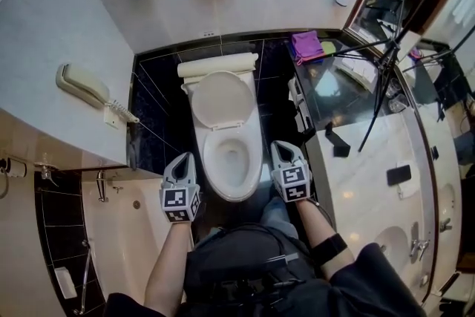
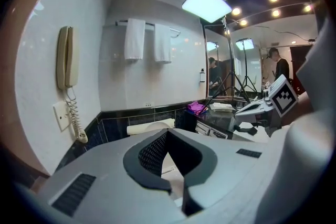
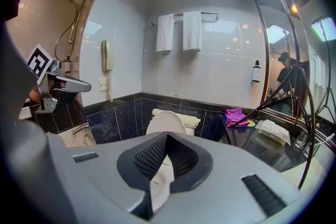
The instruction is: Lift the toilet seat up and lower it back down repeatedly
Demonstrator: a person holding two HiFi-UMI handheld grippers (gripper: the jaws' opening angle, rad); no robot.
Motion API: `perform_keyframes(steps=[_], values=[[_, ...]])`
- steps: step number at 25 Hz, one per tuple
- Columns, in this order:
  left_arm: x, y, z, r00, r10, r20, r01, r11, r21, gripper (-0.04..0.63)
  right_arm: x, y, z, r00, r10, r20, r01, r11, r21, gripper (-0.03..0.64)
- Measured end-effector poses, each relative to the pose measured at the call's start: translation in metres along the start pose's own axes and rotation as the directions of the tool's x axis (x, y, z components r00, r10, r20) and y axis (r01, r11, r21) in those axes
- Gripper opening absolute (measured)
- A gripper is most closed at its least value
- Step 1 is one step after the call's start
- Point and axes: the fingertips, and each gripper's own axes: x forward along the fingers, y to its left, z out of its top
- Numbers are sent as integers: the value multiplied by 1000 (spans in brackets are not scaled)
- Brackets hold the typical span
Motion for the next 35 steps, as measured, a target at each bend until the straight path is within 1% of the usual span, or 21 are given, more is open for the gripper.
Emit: perform_keyframes(steps=[6,8,13,17,19,22,23,25,26,27,28,29,32,35], values=[[-6,-9,3,1000,-11,13,11,1000,-5,0,-5,1,-7,1000,8,-3,-8,1000,9,18],[-6,-10,2,1000,-3,20,3,1000,0,0,-4,2,-8,1000,11,-5,-10,1000,9,18],[-6,-14,-2,1000,6,5,-6,1000,-9,0,-3,4,-6,1000,24,-7,-24,1000,3,18],[-4,-13,-6,1000,13,6,-13,1000,-7,0,0,4,-11,1000,25,-12,-25,1000,18,18],[-1,-12,-9,1000,14,12,-14,1000,-1,0,2,4,-17,1000,17,-21,-17,999,38,20],[4,-15,-17,1000,4,7,-4,1000,14,0,7,3,-34,999,14,-44,-9,993,115,23],[6,-16,-21,1000,-1,2,1,1000,19,0,9,3,-42,998,13,-55,-6,990,140,32],[11,-18,-33,1000,-15,-14,16,1000,26,0,15,4,-66,996,15,-88,0,985,171,77],[14,-19,-40,999,-22,-25,22,999,28,0,19,6,-80,994,20,-108,1,982,187,89],[17,-21,-48,999,-27,-37,28,999,30,0,22,8,-95,991,29,-131,0,977,211,98],[21,-22,-57,998,-31,-47,32,999,34,0,26,12,-111,987,43,-156,-4,970,243,122],[24,-24,-65,998,-33,-56,35,999,40,0,30,17,-127,982,64,-180,-11,960,280,149],[39,-28,-94,997,-30,-71,35,997,75,0,45,34,-178,962,125,-243,-18,916,401,195],[57,-34,-129,996,-28,-89,36,995,89,0,65,53,-245,937,159,-310,16,870,492,207]])
